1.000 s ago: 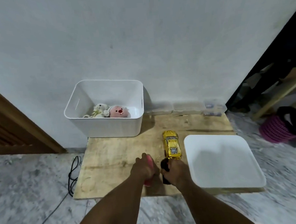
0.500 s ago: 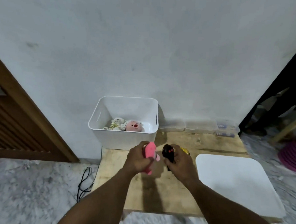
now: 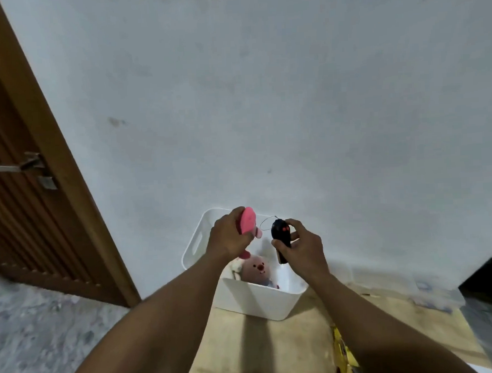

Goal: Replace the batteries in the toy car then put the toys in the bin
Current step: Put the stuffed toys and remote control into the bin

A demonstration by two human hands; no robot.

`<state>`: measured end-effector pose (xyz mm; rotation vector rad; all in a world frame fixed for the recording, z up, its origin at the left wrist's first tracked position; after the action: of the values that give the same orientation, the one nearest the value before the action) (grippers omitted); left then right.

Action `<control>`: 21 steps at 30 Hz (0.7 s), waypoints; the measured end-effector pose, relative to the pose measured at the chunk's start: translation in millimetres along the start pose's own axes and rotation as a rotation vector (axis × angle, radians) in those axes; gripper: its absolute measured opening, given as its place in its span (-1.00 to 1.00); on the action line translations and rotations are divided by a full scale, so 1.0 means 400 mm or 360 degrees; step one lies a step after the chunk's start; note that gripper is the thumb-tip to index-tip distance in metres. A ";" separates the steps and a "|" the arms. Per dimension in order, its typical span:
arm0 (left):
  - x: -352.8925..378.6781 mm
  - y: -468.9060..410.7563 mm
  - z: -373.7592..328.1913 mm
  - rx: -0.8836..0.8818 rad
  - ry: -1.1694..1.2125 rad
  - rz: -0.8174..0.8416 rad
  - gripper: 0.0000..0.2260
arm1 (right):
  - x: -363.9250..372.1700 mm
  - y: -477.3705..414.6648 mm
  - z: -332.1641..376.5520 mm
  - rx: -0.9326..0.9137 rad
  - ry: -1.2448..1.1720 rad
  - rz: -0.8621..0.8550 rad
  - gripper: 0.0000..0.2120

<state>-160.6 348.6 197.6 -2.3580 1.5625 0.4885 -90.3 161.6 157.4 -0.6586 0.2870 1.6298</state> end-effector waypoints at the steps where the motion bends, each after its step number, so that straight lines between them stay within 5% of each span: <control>1: -0.005 -0.028 0.027 -0.0056 -0.0021 0.0007 -0.76 | 0.032 -0.025 -0.009 0.0058 0.0013 0.0025 -0.57; 8: 0.012 -0.126 0.257 -0.0446 -0.0510 0.0149 -0.77 | 0.229 -0.077 -0.142 0.0637 0.0263 0.0383 -0.30; 15: 0.028 -0.158 0.356 -0.0525 -0.0792 0.0254 -0.45 | 0.289 -0.075 -0.170 0.0632 0.0421 0.0463 -0.33; 21: 0.058 -0.166 0.272 -0.0437 -0.0737 0.0136 -0.51 | 0.137 -0.076 -0.074 0.0365 0.0163 0.0132 -0.77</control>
<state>-104.7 398.2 91.8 -2.1454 1.4476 1.2373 -56.0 196.2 108.1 -0.5614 0.5736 1.6139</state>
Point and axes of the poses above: each hand's wrist, its own y-axis away from the middle knuckle, its own x-axis out of the palm, z = x × y, the point moved 6 cm from there along -y, towards the middle knuckle, and after that the axes turned 3 degrees about -z, right-handed, at the moved point
